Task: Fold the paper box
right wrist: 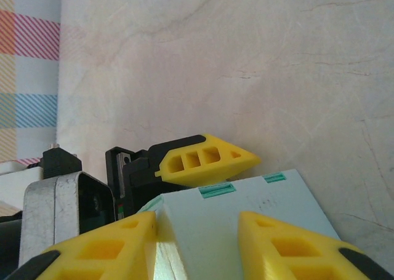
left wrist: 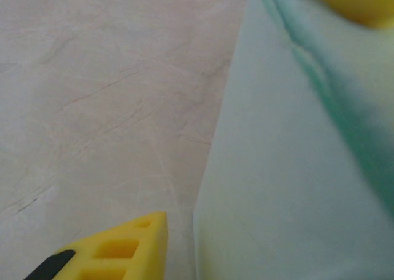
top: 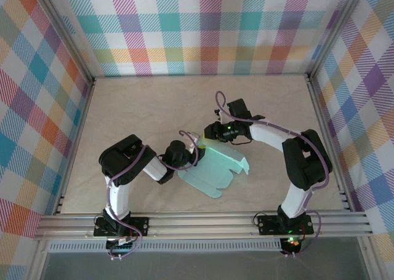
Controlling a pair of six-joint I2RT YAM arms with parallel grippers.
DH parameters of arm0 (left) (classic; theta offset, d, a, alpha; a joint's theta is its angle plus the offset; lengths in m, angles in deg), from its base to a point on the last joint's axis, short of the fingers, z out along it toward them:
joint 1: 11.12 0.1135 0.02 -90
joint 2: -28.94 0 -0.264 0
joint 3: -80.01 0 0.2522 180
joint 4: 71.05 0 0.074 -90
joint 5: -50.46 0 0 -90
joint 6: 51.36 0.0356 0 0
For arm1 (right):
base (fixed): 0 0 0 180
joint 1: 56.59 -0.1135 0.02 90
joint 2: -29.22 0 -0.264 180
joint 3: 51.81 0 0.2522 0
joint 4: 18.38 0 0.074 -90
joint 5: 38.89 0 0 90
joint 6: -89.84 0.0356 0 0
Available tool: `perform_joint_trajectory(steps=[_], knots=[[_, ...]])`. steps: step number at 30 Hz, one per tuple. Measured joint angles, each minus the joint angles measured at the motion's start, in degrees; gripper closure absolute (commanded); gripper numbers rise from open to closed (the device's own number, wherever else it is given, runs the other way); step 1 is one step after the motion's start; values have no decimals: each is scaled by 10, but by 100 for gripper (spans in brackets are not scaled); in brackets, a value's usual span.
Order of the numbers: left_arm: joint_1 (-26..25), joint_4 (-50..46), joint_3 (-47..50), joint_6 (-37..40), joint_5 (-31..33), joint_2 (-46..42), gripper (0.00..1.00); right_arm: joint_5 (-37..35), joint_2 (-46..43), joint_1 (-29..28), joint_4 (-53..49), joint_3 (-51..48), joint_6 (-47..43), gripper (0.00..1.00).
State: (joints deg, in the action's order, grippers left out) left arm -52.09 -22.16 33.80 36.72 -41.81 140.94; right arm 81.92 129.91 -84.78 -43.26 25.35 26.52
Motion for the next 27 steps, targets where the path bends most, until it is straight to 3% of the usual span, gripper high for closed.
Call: perform_joint_trajectory(steps=[9, 19, 27], knots=[[0, -3, 0, -3, 1, -5, 84, -16, -8, -3, -14, 1, -12, 63], [-6, -31, -20, -4, 30, -5, 100, -19, -8, -3, 7, -2, 38, 64], [-9, -40, -26, -4, 50, -5, 100, -16, -16, -1, 70, -36, 86, 65]])
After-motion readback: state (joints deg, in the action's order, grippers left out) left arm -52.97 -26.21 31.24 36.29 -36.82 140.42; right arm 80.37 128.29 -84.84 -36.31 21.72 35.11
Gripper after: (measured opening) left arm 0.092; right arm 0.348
